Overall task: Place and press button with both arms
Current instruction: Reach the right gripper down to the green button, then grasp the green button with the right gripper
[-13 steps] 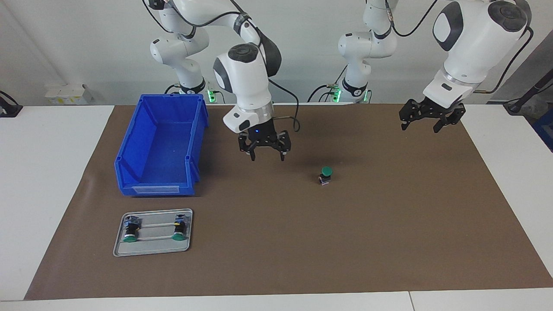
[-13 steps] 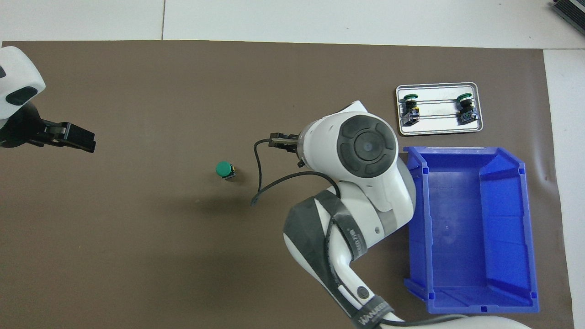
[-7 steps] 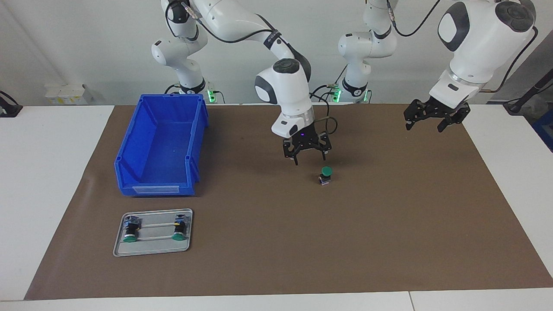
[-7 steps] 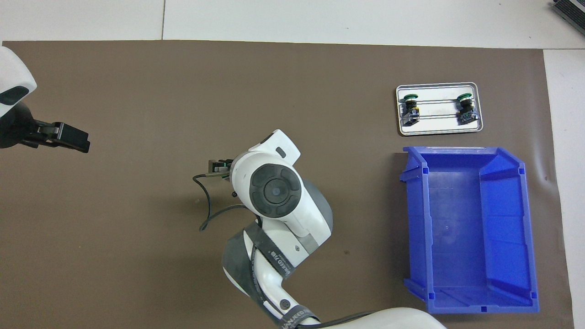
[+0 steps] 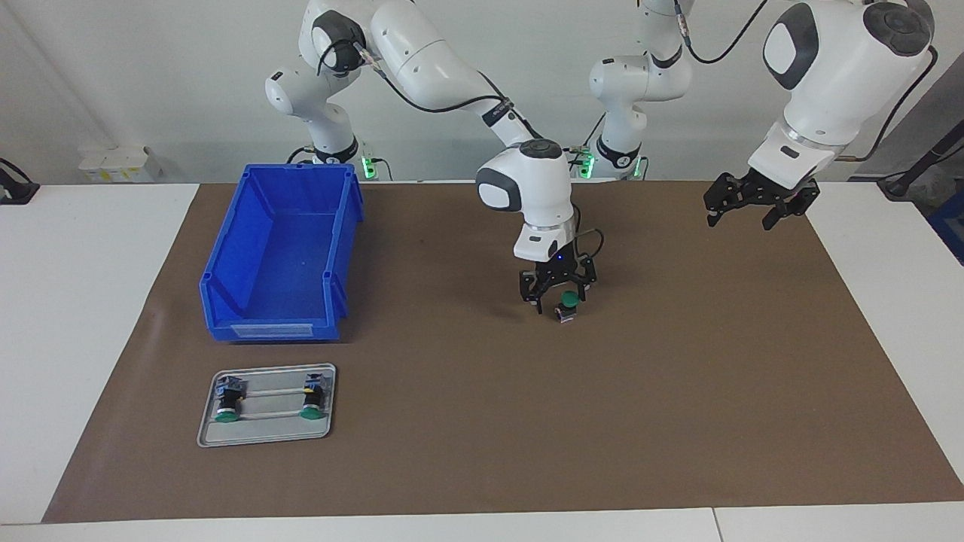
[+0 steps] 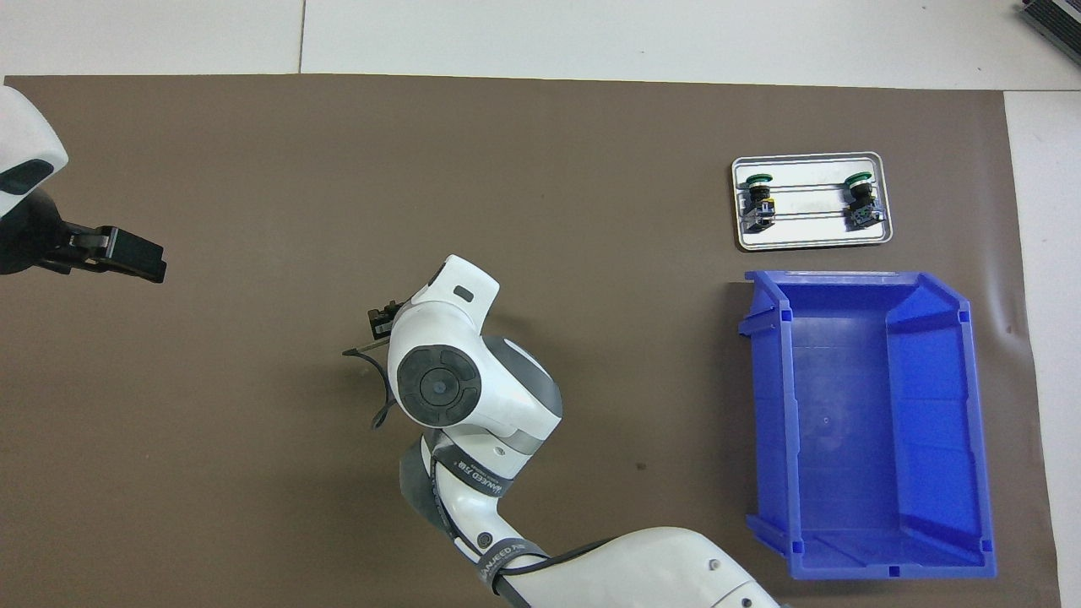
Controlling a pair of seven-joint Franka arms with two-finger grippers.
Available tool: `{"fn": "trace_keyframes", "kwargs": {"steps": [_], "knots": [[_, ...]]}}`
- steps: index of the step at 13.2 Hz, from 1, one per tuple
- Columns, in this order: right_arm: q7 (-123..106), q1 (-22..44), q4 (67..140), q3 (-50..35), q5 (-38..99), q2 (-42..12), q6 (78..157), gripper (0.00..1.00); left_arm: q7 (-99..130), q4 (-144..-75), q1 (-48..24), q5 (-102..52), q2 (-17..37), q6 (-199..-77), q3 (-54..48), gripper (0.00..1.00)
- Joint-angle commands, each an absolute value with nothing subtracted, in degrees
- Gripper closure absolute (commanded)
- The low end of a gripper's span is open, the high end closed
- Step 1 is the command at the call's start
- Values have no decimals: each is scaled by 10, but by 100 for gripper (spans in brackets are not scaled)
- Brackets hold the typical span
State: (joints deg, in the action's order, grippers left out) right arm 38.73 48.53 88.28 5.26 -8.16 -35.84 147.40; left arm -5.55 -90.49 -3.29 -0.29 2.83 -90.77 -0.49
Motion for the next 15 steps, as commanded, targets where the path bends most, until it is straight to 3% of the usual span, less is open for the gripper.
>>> {"fn": "trace_keyframes", "kwargs": {"steps": [1, 5, 11, 13, 15], "knots": [[380, 483, 867, 49, -96, -365, 1478, 0, -56, -925, -28, -9, 10, -907, -7, 0], [377, 497, 871, 49, -98, -367, 1476, 0, -56, -925, -28, -9, 10, -907, -7, 0], [374, 501, 881, 49, -102, -364, 1473, 24, -56, -925, -28, -9, 10, -907, -7, 0], [374, 502, 881, 49, -102, -363, 1472, 40, -56, -925, -28, -9, 10, -907, -7, 0], [367, 501, 881, 49, -103, -363, 1472, 80, -56, -925, -28, -9, 10, -907, -7, 0]]}}
